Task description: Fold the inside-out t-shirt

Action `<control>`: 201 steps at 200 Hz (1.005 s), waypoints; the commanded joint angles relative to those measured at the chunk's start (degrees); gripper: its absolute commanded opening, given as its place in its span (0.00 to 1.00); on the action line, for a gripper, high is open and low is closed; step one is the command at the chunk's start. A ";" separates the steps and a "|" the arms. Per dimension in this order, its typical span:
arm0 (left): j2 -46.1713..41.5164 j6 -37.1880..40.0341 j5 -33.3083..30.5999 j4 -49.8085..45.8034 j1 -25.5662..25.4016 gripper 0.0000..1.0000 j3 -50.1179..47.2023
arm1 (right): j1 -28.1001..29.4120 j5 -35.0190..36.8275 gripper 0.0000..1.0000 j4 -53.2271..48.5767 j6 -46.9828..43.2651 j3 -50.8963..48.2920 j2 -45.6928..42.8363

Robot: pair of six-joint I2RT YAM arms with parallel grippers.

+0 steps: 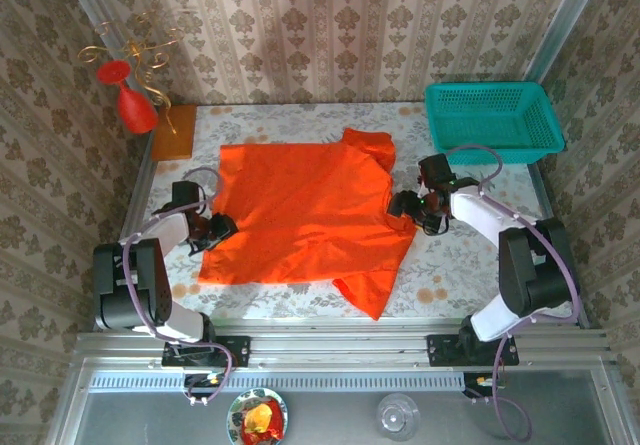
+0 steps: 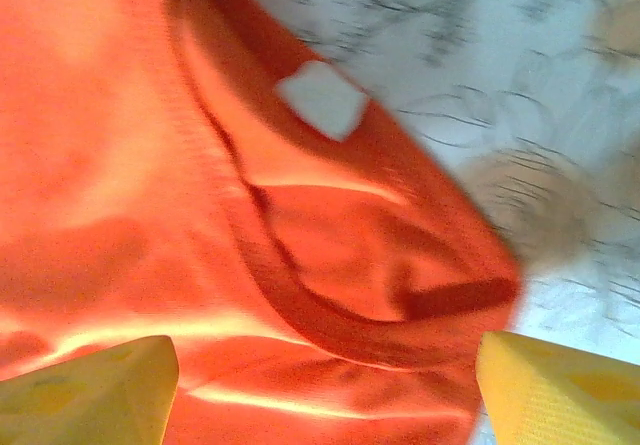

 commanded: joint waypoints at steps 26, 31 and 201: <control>-1.15 0.05 1.00 -4.13 -1.42 0.43 3.26 | 0.79 -8.92 0.78 4.18 -2.16 11.81 10.70; -0.81 0.25 0.82 -4.10 -1.38 0.43 3.18 | 0.84 -9.43 0.78 3.93 -2.35 13.42 12.59; -5.44 0.14 1.41 -8.95 -4.21 0.43 4.70 | -0.27 2.59 0.76 -8.45 -6.30 44.07 30.59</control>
